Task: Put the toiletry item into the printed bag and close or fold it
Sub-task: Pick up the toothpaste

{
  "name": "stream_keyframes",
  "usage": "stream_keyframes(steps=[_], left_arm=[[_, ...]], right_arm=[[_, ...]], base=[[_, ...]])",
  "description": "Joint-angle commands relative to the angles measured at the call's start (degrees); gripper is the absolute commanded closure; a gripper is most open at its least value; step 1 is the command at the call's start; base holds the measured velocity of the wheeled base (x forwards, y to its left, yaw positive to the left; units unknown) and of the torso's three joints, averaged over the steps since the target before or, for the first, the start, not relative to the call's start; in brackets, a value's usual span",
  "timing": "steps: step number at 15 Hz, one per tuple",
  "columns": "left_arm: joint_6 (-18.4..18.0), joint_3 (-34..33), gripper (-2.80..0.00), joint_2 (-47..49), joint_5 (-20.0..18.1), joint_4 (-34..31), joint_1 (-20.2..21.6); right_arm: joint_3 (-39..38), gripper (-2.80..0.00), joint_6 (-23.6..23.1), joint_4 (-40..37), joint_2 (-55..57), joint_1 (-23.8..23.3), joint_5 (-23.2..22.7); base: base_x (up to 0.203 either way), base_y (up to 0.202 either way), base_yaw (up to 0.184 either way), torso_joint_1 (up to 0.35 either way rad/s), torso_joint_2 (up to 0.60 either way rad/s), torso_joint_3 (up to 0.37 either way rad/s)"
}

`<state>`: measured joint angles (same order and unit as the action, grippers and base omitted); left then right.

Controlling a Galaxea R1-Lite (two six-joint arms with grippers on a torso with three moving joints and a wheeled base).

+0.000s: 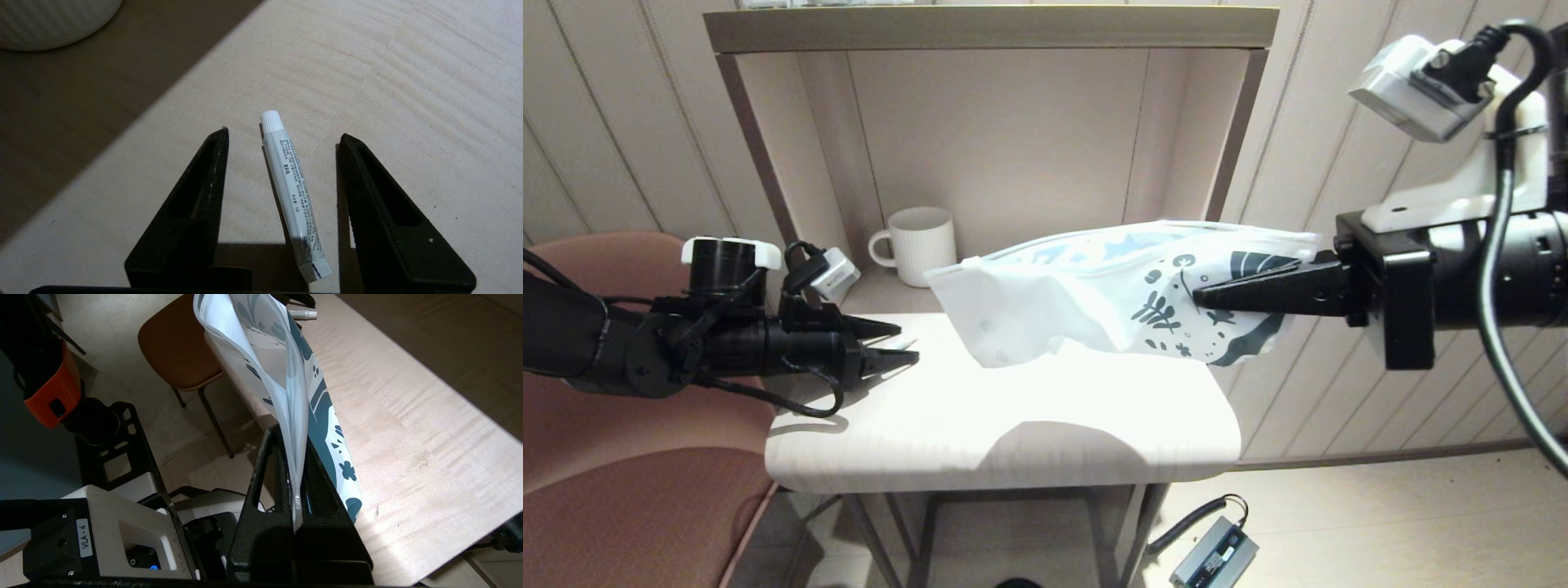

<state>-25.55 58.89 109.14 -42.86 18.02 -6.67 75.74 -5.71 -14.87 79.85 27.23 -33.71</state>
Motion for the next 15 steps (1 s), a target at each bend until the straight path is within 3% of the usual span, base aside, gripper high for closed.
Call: stream_keyframes(steps=[1, 10, 13, 15], left_arm=[[-0.1, 0.0, 0.00, -0.3, -0.3, 0.2, 0.0], [0.0, -0.5, 0.00, -3.9, -1.0, 0.0, 0.0], [1.9, -0.8, 0.00, -8.2, -2.3, -0.3, -0.2], [4.9, -1.1, 0.00, -14.1, -3.8, -0.3, -0.6]], right_arm=[[0.2, 0.00, 0.0, -0.1, 0.1, 0.0, -0.2], [-2.3, 0.00, -0.7, 0.3, 0.7, 0.1, 0.8], [-4.1, 0.00, -2.9, 3.6, 1.8, 1.1, 5.8], [-8.2, 0.00, -5.1, 12.6, 2.7, 4.6, 17.5]], base=[[0.000, 0.000, 0.000, 0.000, 0.00, 0.000], [0.000, 0.000, 0.000, 0.000, 0.00, 0.000], [0.000, 0.000, 0.000, 0.000, 0.00, 0.000], [0.000, 0.000, 0.000, 0.000, 0.00, 0.000]])
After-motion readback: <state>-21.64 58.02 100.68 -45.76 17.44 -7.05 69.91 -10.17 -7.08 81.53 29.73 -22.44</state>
